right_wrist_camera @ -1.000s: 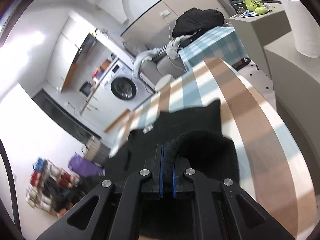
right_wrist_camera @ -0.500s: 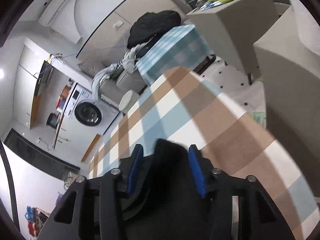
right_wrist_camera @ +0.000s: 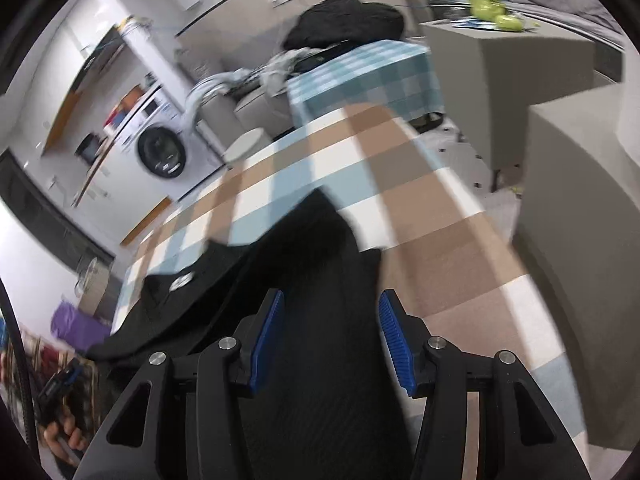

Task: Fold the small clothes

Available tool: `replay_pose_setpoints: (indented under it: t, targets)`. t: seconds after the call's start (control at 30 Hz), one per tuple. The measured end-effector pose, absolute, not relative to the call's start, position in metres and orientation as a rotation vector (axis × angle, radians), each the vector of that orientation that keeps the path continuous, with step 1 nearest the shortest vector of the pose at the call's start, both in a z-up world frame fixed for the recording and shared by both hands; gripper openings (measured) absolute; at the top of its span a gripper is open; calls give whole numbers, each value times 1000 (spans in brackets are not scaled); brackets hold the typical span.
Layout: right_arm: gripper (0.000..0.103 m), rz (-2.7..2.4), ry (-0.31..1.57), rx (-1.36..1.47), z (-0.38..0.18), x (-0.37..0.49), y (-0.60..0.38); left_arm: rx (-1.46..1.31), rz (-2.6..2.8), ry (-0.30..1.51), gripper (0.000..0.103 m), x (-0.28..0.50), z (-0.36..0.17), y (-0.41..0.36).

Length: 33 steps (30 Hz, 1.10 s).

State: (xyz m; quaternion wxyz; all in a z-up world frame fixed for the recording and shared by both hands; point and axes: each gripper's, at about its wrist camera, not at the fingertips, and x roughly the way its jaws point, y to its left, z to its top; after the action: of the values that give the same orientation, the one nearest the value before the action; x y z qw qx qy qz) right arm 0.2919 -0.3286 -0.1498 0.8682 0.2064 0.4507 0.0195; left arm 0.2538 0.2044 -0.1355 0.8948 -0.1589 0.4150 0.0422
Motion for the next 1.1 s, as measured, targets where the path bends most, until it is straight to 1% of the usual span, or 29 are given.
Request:
replay_pose_setpoints:
  t: [0.2, 0.33, 0.47, 0.63, 0.7, 0.9, 1.1]
  targets:
    - [51, 107, 979, 401, -153, 289, -300, -199, 72, 976, 57, 258, -160, 184]
    - [51, 112, 1003, 349, -156, 290, -290, -152, 75, 1008, 57, 277, -172, 177]
    - [51, 87, 1001, 345, -156, 298, -291, -149, 59, 970, 57, 308, -168, 177]
    - [51, 39, 982, 359, -155, 317, -302, -224, 89, 896, 57, 352, -156, 192]
    - [51, 8, 981, 373, -157, 324, -309, -241, 114, 909, 57, 363, -158, 199]
    - [51, -29, 1001, 362, -163, 334, -320, -275, 117, 921, 57, 357, -163, 210]
    - [51, 64, 1020, 294, -161, 336, -279, -268, 100, 922, 57, 339, -161, 203]
